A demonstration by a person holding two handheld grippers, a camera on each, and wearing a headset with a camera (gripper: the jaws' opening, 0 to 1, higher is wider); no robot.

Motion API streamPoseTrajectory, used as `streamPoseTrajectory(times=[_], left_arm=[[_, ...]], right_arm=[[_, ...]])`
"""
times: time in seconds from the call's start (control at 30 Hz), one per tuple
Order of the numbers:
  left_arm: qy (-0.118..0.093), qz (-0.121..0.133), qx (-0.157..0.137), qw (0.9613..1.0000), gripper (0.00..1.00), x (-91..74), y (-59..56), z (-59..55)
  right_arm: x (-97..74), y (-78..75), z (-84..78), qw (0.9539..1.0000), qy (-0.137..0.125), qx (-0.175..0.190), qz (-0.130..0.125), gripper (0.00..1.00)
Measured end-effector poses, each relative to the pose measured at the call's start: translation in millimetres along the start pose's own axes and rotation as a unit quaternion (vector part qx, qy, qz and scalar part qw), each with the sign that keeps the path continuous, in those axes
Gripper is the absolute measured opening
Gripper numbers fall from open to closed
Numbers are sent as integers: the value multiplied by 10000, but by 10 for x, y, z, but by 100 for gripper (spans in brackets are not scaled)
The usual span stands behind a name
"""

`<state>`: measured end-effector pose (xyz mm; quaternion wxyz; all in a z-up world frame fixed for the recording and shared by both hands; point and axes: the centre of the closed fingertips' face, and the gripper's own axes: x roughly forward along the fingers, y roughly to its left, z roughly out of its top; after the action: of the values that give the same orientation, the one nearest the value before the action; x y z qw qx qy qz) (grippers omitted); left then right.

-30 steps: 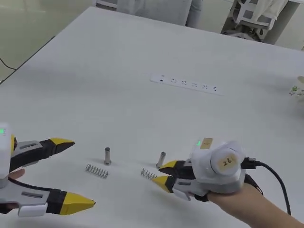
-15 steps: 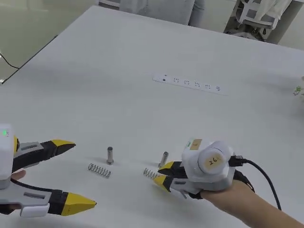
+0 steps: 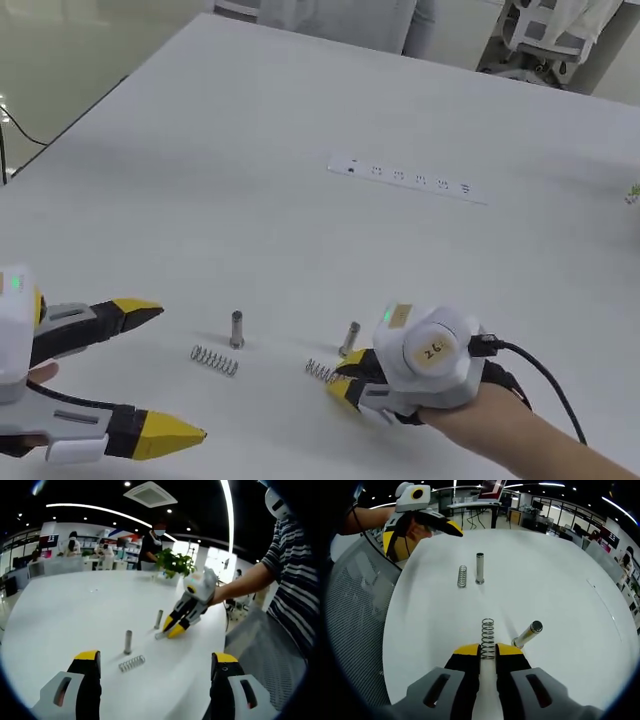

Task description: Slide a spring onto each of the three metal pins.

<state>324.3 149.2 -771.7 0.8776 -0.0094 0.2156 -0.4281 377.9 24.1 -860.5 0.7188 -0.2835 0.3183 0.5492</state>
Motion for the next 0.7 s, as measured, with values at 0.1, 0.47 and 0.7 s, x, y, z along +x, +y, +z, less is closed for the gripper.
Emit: streamPoseTrajectory(times=[0.1, 0.47, 0.7], left_arm=[[11, -8, 5, 10000, 88, 4, -11, 2], [0, -73, -13, 10000, 85, 23, -81, 36], [32, -210, -23, 9998, 82, 60, -180, 39]], right_arm=[[3, -1, 24, 10000, -91, 19, 18, 8], [-54, 72, 44, 9998, -142, -5, 166, 7], [-219, 59, 88, 9996, -228, -128, 141, 7]])
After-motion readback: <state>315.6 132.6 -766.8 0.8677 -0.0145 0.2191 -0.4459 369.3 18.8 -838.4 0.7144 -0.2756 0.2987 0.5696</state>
